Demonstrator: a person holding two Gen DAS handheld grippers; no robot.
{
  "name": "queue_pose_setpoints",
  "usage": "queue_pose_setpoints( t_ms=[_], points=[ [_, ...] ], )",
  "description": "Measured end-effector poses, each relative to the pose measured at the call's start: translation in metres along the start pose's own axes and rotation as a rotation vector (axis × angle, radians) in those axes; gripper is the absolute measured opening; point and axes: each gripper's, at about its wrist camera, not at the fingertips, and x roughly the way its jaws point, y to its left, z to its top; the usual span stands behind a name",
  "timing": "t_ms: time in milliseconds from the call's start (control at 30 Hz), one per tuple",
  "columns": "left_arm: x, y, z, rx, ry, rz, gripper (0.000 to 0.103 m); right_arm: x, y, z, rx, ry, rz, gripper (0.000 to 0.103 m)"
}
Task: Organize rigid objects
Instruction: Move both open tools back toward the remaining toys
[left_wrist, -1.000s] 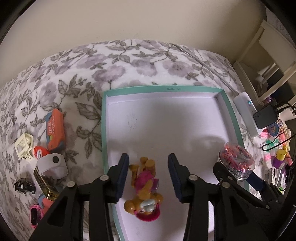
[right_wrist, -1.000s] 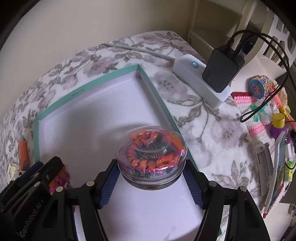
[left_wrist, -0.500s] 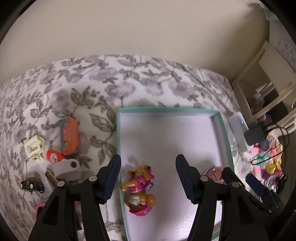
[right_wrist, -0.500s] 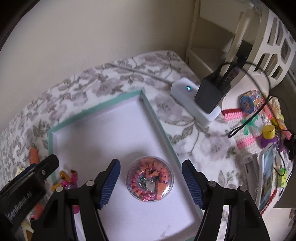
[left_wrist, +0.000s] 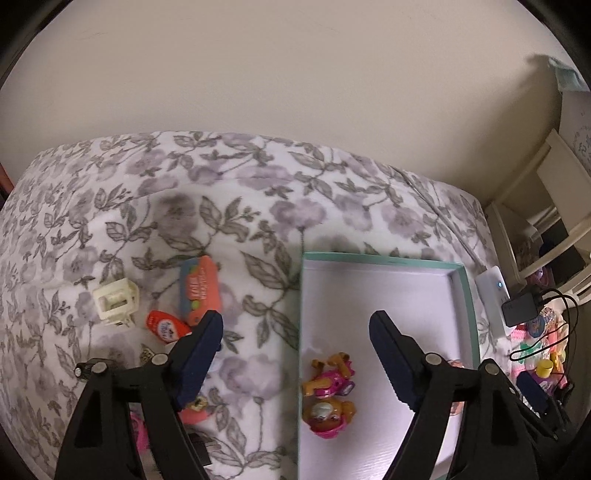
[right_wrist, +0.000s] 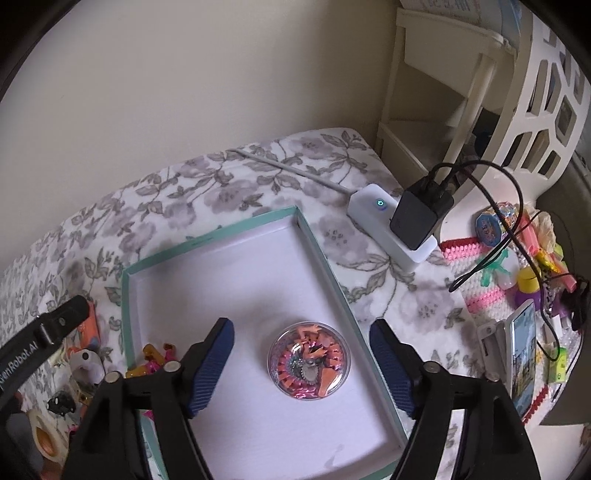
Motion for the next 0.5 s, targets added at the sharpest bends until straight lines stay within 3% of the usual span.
queue_pose_setpoints(
  t_ms=[233, 333, 500],
  points=[
    [-0.012, 0.019, -0.002, -0.027, -0.013, 0.016, 0.091, -0.013, -0.001, -0.004, 0.003, -0.017, -0.010, 0.089],
    [-0.021, 0.023, -0.004, -0.029, -0.037, 0.024, 0.091, -0.023, -0.001, -0.005, 0.002, -0.040, -0.016, 0.102],
    [-0.034, 0.029, -0.007, -0.037, -0.063, 0.026, 0.101, -0.041, 0.000, -0.007, 0.004, -0.074, -0.008, 0.102]
  ],
)
